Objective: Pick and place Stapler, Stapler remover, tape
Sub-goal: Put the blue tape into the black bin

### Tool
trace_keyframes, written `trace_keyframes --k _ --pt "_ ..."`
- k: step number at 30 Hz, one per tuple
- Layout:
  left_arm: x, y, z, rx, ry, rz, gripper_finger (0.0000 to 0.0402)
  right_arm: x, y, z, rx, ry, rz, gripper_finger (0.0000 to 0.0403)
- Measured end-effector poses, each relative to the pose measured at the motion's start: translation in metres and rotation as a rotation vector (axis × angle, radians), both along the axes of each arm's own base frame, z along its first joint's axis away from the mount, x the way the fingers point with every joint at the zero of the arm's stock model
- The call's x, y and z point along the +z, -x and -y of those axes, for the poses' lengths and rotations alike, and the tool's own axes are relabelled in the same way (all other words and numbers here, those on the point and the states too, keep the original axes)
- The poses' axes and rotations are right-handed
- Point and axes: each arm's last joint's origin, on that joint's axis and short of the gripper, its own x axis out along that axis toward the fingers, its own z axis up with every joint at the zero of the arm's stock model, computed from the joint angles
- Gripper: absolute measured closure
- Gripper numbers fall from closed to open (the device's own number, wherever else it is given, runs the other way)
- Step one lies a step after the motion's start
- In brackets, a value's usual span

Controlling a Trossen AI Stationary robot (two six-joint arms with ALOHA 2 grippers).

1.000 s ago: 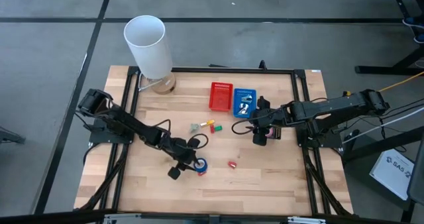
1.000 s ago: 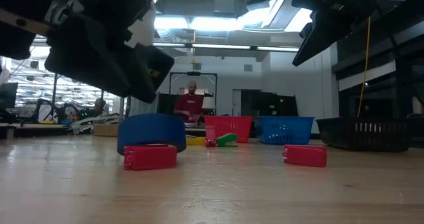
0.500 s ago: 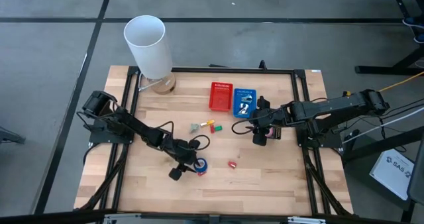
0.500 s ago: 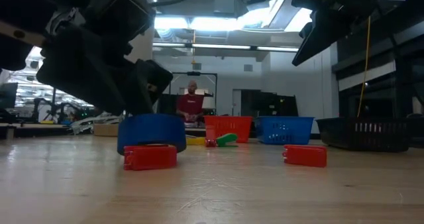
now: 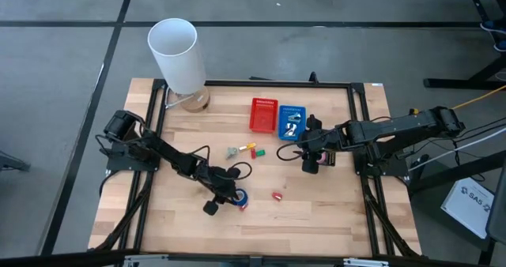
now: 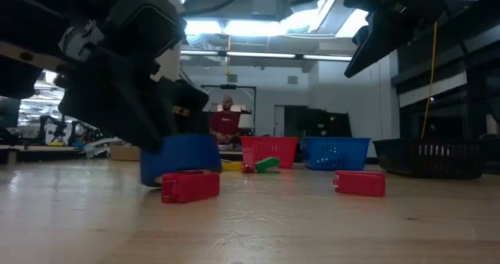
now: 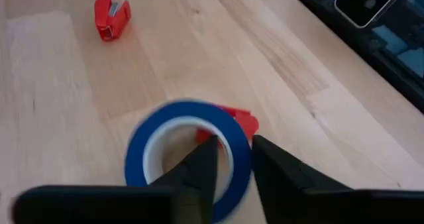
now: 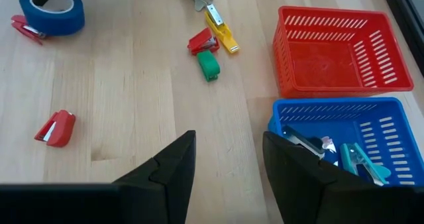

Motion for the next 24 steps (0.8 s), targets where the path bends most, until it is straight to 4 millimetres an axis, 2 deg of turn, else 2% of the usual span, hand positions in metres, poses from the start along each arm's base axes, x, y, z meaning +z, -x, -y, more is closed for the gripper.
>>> trace_keyframes --k 4,14,20,24 --pt "-0.001 0.000 -0.003 0.008 -0.004 -0.015 0.0375 0.000 0.000 0.000 0.001 0.001 0.000 0.0226" --pt "0.001 -0.002 -0.012 0.020 -0.060 0.010 0.0376 0.000 0.000 0.000 0.000 0.002 0.000 0.0226" --pt "0.023 -0.002 -0.032 0.062 -0.127 0.077 0.0376 0.003 -0.003 0.000 0.020 0.017 0.040 0.0226" --pt "0.044 -0.001 -0.048 0.120 -0.135 0.148 0.0376 0.008 -0.009 -0.001 0.049 0.041 0.119 0.0226"
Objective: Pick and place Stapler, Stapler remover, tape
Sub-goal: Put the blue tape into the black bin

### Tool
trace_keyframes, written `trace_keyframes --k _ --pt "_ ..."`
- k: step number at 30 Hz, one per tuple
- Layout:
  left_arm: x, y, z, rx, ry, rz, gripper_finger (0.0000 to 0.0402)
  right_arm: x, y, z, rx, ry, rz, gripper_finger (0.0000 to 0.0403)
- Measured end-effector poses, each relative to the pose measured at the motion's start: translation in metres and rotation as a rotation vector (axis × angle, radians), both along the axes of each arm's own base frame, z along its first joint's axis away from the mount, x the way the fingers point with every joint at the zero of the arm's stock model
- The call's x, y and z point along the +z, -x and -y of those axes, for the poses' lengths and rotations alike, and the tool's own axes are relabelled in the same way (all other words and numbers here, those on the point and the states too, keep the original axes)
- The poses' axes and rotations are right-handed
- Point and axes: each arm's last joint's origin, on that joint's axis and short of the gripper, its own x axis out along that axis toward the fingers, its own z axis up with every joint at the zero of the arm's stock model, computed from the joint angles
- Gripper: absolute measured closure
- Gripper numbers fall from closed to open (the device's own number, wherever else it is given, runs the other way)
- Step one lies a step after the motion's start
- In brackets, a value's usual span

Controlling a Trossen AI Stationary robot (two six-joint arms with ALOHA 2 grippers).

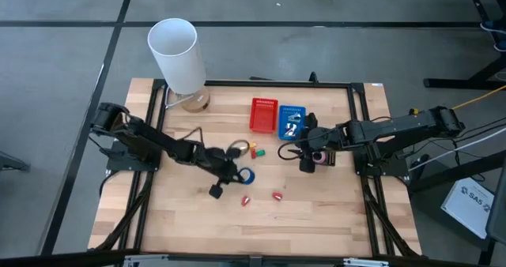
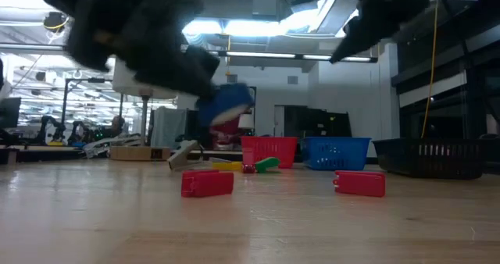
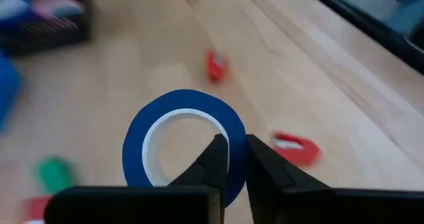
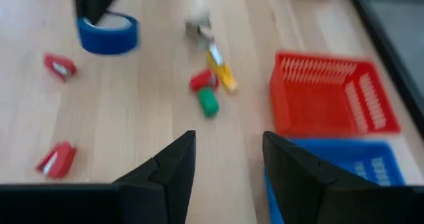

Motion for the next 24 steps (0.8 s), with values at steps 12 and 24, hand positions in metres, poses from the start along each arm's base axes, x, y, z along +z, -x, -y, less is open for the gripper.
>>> trace_keyframes --k 12,24 --pt "0.071 0.005 -0.021 0.013 -0.169 0.476 0.0376 0.011 -0.022 -0.004 0.097 0.094 0.383 0.0226" --pt "0.094 0.011 -0.065 0.035 -0.251 0.633 0.0376 0.005 -0.044 0.009 0.157 0.324 0.512 0.0226"
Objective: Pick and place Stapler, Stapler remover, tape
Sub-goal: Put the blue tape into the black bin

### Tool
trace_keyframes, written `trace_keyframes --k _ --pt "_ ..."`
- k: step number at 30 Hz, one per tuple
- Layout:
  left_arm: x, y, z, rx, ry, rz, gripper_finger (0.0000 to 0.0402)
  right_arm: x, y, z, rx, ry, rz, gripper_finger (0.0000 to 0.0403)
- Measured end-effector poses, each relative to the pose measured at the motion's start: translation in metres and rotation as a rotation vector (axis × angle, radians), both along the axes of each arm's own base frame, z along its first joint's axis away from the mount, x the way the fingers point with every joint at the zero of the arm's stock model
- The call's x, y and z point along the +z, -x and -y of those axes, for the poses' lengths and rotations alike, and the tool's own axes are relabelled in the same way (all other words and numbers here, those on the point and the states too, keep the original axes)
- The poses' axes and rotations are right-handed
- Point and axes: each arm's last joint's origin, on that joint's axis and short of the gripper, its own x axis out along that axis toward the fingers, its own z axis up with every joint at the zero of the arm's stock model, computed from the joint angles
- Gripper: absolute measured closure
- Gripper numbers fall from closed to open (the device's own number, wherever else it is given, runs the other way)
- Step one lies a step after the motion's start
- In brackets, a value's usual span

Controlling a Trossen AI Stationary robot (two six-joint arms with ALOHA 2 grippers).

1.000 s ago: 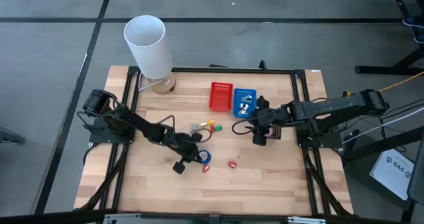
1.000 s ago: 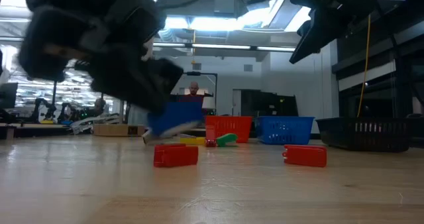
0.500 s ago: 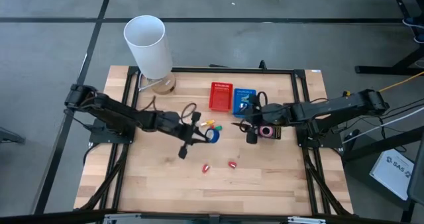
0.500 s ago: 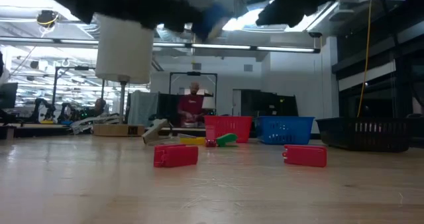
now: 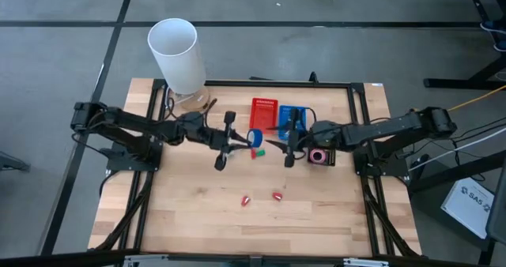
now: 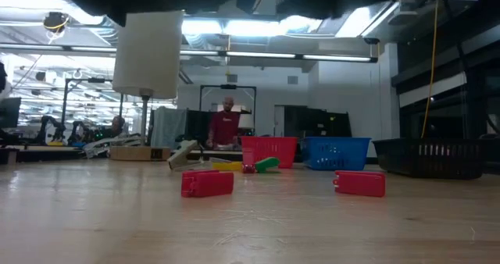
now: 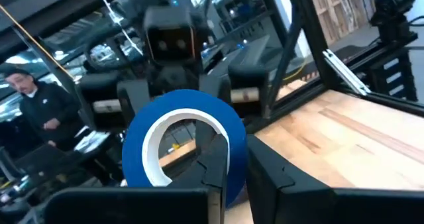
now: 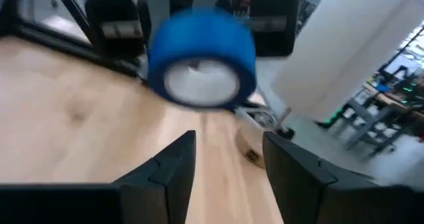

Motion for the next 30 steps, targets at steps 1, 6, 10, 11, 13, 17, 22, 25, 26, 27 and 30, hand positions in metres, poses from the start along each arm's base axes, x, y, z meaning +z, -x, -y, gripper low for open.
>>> trace_keyframes --k 1,6,10,11,13,17,22,25,26,27,30 --pt "0.000 0.000 -0.004 0.004 -0.001 0.008 0.0376 -0.002 -0.003 0.005 -0.003 0.016 0.000 0.0226" --pt "0.002 0.001 -0.021 0.021 -0.005 0.028 0.0376 -0.002 -0.013 0.032 0.011 0.047 0.079 0.0226" --pt "0.003 0.003 -0.034 0.068 -0.022 0.034 0.0375 0.001 -0.012 0.061 0.061 0.030 0.133 0.0226" --pt "0.004 0.004 -0.038 0.082 -0.029 0.038 0.0373 0.001 -0.012 0.068 0.075 0.021 0.141 0.0226" --pt "0.005 0.006 -0.044 0.108 -0.043 0.049 0.0373 0.001 -0.011 0.081 0.095 0.010 0.158 0.0226" --pt "0.007 0.009 -0.059 0.105 -0.014 0.069 0.0374 -0.002 -0.012 0.100 0.128 0.018 0.192 0.0226" --pt "0.008 0.010 -0.069 0.022 0.090 0.100 0.0372 -0.011 -0.017 0.113 0.199 0.030 0.229 0.0226" --pt "0.007 0.010 -0.071 0.025 0.114 0.103 0.0373 -0.016 -0.021 0.115 0.224 0.039 0.251 0.0226" --pt "0.006 0.009 -0.072 0.025 0.120 0.097 0.0373 -0.017 -0.023 0.116 0.227 0.044 0.261 0.0226" --pt "0.004 0.008 -0.072 0.024 0.126 0.096 0.0373 -0.018 -0.024 0.116 0.230 0.049 0.273 0.0226" --pt "0.001 0.004 -0.070 -0.007 0.150 0.091 0.0373 -0.020 -0.027 0.114 0.240 0.058 0.302 0.0226"
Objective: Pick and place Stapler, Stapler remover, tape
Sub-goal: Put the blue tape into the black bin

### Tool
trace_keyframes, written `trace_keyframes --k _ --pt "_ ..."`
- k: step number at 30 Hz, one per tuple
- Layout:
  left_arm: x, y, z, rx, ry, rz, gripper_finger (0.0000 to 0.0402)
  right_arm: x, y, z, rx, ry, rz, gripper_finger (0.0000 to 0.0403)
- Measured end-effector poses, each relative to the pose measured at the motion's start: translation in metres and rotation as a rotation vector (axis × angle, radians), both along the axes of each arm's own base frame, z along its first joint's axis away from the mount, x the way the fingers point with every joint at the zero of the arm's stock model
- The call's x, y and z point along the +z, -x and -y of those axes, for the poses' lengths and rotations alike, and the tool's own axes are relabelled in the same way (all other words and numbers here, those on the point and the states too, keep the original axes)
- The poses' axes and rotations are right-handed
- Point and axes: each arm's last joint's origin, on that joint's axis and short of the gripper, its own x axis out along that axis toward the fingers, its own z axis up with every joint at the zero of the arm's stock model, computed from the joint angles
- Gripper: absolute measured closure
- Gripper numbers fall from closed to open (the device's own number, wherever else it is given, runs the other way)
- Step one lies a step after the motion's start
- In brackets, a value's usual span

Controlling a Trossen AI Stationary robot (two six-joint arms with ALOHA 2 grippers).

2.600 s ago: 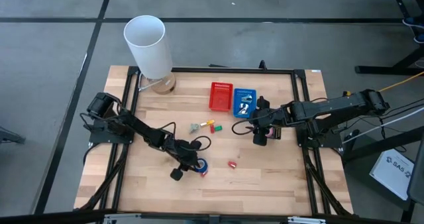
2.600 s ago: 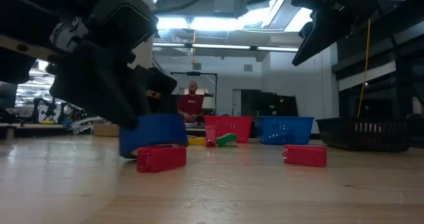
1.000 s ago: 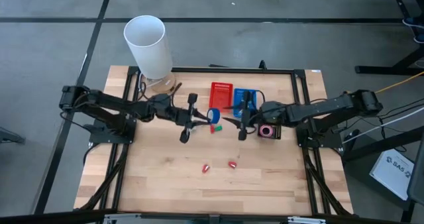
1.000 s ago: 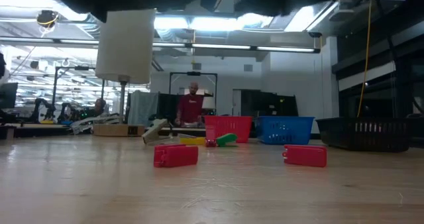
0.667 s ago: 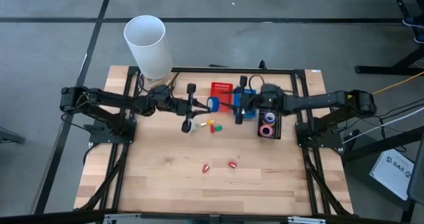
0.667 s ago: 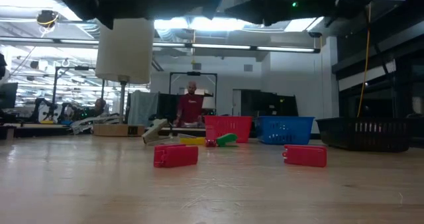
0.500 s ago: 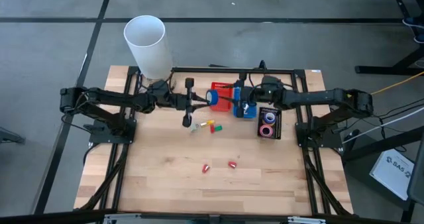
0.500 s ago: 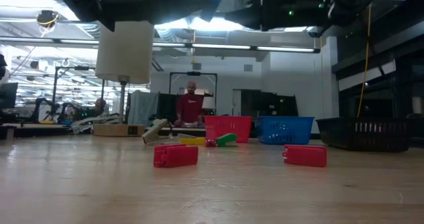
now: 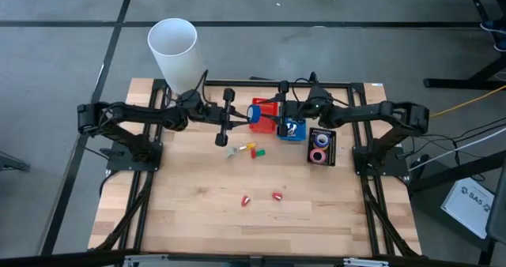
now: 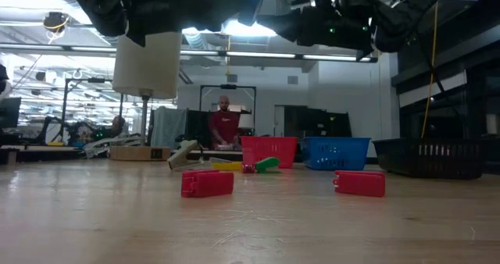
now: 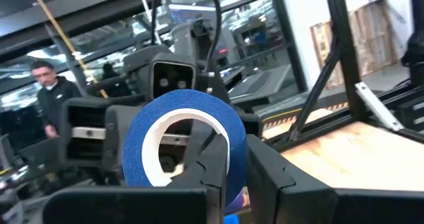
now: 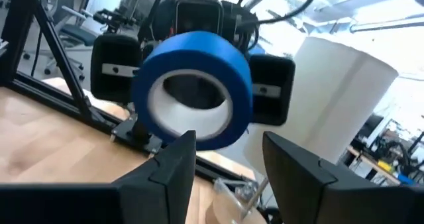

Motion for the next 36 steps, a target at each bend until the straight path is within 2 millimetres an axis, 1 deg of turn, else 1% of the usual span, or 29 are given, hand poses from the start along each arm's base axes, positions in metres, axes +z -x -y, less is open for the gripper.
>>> trace_keyframes --k 2,5,10,15,18,23,30,33,36 --pt "-0.003 -0.003 0.002 -0.040 0.024 -0.012 0.0373 0.003 -0.001 -0.003 0.010 0.006 0.019 0.0226" --pt "0.000 -0.006 0.004 -0.052 0.027 0.002 0.0373 0.008 -0.005 -0.007 0.037 -0.013 0.034 0.0226" --pt "-0.001 -0.007 0.004 -0.056 0.031 -0.002 0.0371 0.013 -0.006 -0.009 0.156 -0.066 0.021 0.0226" --pt "0.001 -0.007 0.006 -0.062 0.042 0.005 0.0370 0.019 -0.009 -0.009 0.167 -0.107 0.028 0.0234" --pt "0.001 -0.007 0.007 -0.066 0.062 0.002 0.0362 0.019 -0.009 -0.009 0.167 -0.109 0.028 0.0271" --pt "0.000 -0.007 0.007 -0.068 0.099 -0.014 0.0350 0.019 -0.009 -0.008 0.163 -0.121 0.016 0.0368" --pt "-0.001 -0.007 0.006 -0.053 0.105 -0.019 0.0342 0.016 -0.010 -0.008 0.168 -0.166 -0.028 0.0367" --pt "-0.002 -0.008 0.004 0.013 0.119 -0.027 0.0328 0.014 -0.008 -0.009 0.164 -0.187 -0.075 0.0366" --pt "-0.005 -0.008 0.003 0.062 0.115 -0.046 0.0309 0.017 -0.002 -0.010 0.153 -0.209 -0.136 0.0367"
